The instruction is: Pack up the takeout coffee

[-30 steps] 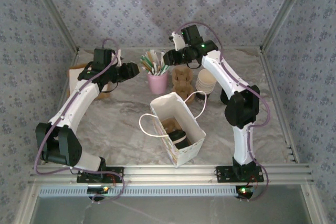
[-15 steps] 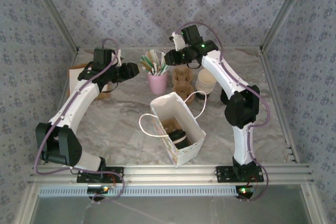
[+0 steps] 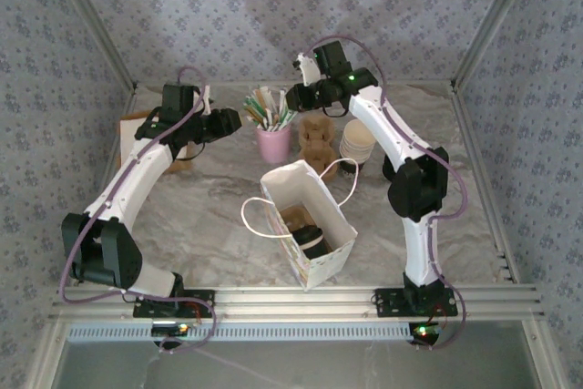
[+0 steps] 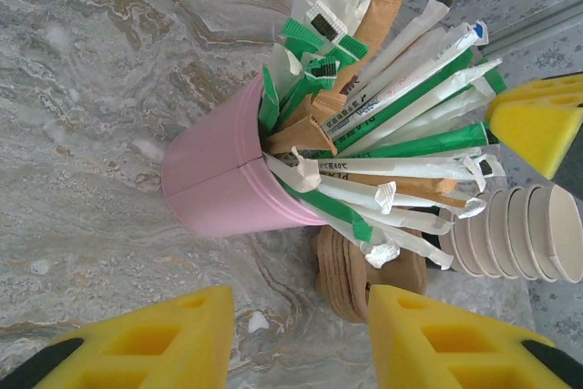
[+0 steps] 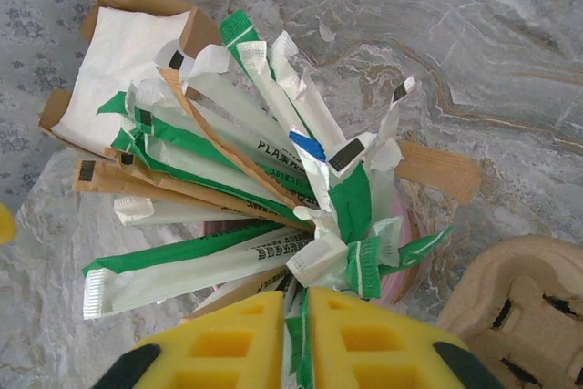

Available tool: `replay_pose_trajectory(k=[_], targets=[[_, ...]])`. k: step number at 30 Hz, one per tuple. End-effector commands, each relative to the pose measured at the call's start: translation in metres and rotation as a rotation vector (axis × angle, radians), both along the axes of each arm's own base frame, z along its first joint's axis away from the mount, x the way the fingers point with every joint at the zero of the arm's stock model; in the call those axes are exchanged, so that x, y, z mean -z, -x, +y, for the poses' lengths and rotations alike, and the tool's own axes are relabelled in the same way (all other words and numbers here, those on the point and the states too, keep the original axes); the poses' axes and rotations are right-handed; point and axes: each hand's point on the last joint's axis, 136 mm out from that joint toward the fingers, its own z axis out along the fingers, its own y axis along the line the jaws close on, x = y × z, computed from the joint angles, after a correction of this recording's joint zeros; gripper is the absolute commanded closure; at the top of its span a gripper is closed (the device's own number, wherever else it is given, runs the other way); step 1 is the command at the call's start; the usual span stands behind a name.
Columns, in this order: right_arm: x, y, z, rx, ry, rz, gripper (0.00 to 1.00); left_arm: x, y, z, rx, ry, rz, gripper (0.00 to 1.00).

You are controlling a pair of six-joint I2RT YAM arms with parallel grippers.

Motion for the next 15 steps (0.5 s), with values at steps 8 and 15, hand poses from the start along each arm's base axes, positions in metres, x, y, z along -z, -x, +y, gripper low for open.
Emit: replay_pose_trajectory(k=[8,15], targets=[[0.0014,0.0014,0.0058,-0.012,0.001,0.022,0.72,-0.0057,-0.0018,-0.0003,0.014,-0.003,-0.037,0.57],[0.0004,-0.0005,0.0072,-0.011,-0.004,0.024,0.82,-0.0056,-0.0009,-0.0001,0.014,-0.003,-0.038,0.57]])
